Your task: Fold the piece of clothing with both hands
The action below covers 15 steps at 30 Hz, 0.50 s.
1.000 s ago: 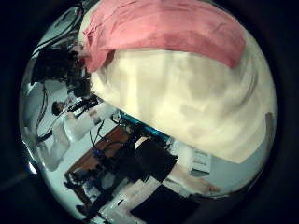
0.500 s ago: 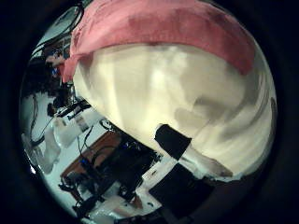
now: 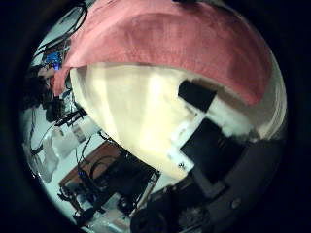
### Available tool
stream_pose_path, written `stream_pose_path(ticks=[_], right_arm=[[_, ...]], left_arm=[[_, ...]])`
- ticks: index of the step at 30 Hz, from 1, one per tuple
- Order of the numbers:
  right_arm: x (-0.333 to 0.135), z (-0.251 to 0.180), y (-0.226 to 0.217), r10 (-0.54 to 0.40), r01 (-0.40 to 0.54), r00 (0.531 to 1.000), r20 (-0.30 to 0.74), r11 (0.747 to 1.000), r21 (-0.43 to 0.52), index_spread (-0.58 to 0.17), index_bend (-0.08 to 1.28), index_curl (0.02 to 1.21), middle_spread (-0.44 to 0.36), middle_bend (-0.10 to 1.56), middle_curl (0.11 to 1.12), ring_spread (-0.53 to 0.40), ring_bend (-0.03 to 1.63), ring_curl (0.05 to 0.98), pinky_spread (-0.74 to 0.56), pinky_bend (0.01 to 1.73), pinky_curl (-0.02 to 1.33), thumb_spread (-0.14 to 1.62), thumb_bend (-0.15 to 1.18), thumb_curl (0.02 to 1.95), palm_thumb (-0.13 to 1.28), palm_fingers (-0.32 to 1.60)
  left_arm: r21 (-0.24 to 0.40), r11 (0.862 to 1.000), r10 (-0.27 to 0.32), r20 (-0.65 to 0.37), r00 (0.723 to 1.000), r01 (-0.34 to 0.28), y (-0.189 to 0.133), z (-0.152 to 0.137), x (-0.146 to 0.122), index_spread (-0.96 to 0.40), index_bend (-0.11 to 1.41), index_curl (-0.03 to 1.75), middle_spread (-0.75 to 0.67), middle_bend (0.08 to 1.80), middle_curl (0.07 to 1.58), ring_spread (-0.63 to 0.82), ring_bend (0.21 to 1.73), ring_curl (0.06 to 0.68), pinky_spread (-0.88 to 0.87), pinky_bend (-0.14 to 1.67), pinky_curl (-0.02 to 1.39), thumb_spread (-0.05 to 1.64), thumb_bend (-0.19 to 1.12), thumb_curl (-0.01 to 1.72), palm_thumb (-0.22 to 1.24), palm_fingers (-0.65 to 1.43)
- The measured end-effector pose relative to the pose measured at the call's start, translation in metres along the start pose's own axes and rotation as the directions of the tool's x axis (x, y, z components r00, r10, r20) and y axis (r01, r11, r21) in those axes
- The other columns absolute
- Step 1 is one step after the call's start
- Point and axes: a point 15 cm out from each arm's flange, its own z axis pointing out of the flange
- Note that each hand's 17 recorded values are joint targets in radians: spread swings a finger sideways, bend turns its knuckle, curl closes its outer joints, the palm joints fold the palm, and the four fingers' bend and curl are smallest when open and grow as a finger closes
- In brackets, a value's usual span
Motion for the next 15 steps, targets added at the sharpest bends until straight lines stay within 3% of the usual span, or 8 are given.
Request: stream_pose_path(ticks=[1, 2, 3, 4, 7, 10, 15], right_arm=[[0.001, 0.000, 0.000, 0.002, -0.002, 1.000, -0.007, 1.000, -0.001, -0.319, 0.26, 0.36, -0.144, 0.50, 0.46, -0.209, 0.60, 0.314, -0.19, 0.26, 0.23, 0.94, -0.01, 0.38, 0.76, 0.95], [0.003, -0.001, 0.000, 0.007, -0.007, 1.000, -0.014, 1.000, 0.001, -0.331, 0.26, 0.37, -0.156, 0.49, 0.46, -0.228, 0.61, 0.323, -0.24, 0.29, 0.24, 0.94, -0.01, 0.38, 0.77, 0.96], [0.004, -0.003, 0.000, 0.012, -0.011, 1.000, -0.022, 1.000, 0.006, -0.351, 0.28, 0.39, -0.175, 0.50, 0.47, -0.254, 0.66, 0.346, -0.34, 0.39, 0.27, 0.94, -0.01, 0.38, 0.79, 1.15], [0.005, -0.005, -0.001, 0.015, -0.015, 1.000, -0.026, 1.000, 0.015, -0.362, 0.30, 0.41, -0.188, 0.55, 0.50, -0.275, 0.68, 0.360, -0.40, 0.43, 0.28, 0.94, -0.01, 0.39, 0.81, 1.19], [0.008, -0.013, -0.007, 0.022, -0.020, 0.999, -0.037, 0.998, 0.058, -0.371, 0.47, 0.50, -0.204, 0.70, 0.56, -0.287, 0.80, 0.424, -0.50, 0.60, 0.36, 0.98, -0.01, 0.39, 0.85, 1.45], [0.010, -0.025, -0.009, 0.028, -0.023, 0.998, -0.047, 0.994, 0.106, -0.359, 0.63, 0.58, -0.204, 0.84, 0.62, -0.285, 0.94, 0.480, -0.51, 0.77, 0.43, 1.04, 0.00, 0.39, 0.88, 1.48], [0.012, -0.053, 0.005, 0.041, -0.030, 0.997, -0.064, 0.986, 0.164, -0.340, 0.83, 0.69, -0.193, 1.02, 0.70, -0.264, 1.13, 0.559, -0.44, 1.02, 0.56, 1.15, 0.01, 0.40, 0.95, 1.34]], left_arm=[[-0.001, 1.000, 0.001, 0.002, 1.000, -0.001, 0.001, 0.000, 0.000, -0.71, 0.17, 1.27, -0.61, 0.86, 1.07, -0.47, 1.29, 0.534, -0.70, 1.05, 0.60, 0.93, -0.02, 0.73, 0.85, 1.04], [-0.002, 1.000, 0.001, 0.002, 1.000, -0.001, 0.001, 0.000, 0.000, -0.70, 0.17, 1.27, -0.61, 0.86, 1.08, -0.47, 1.29, 0.534, -0.70, 1.05, 0.60, 0.93, -0.02, 0.73, 0.85, 1.04], [-0.003, 1.000, 0.001, 0.002, 1.000, -0.001, 0.001, 0.000, 0.000, -0.70, 0.17, 1.28, -0.61, 0.86, 1.08, -0.47, 1.30, 0.534, -0.70, 1.05, 0.60, 0.93, -0.02, 0.73, 0.85, 1.04], [-0.004, 1.000, 0.000, 0.001, 1.000, 0.000, 0.002, 0.000, 0.000, -0.70, 0.17, 1.28, -0.61, 0.86, 1.08, -0.47, 1.30, 0.534, -0.70, 1.05, 0.60, 0.93, -0.02, 0.73, 0.85, 1.03], [-0.013, 1.000, 0.007, 0.002, 1.000, -0.007, 0.006, -0.001, 0.000, -0.70, 0.17, 1.30, -0.61, 0.85, 1.09, -0.47, 1.30, 0.534, -0.69, 1.05, 0.60, 0.93, -0.02, 0.73, 0.85, 1.03], [-0.035, 0.999, 0.028, 0.007, 1.000, -0.028, 0.013, -0.002, 0.001, -0.70, 0.17, 1.31, -0.61, 0.85, 1.09, -0.47, 1.30, 0.532, -0.69, 1.05, 0.60, 0.93, -0.02, 0.73, 0.85, 1.03], [-0.043, 0.997, 0.059, 0.010, 0.998, -0.058, 0.025, -0.010, 0.001, -0.69, 0.17, 1.32, -0.61, 0.85, 1.10, -0.47, 1.30, 0.531, -0.69, 1.05, 0.61, 0.93, -0.02, 0.74, 0.85, 1.03]])
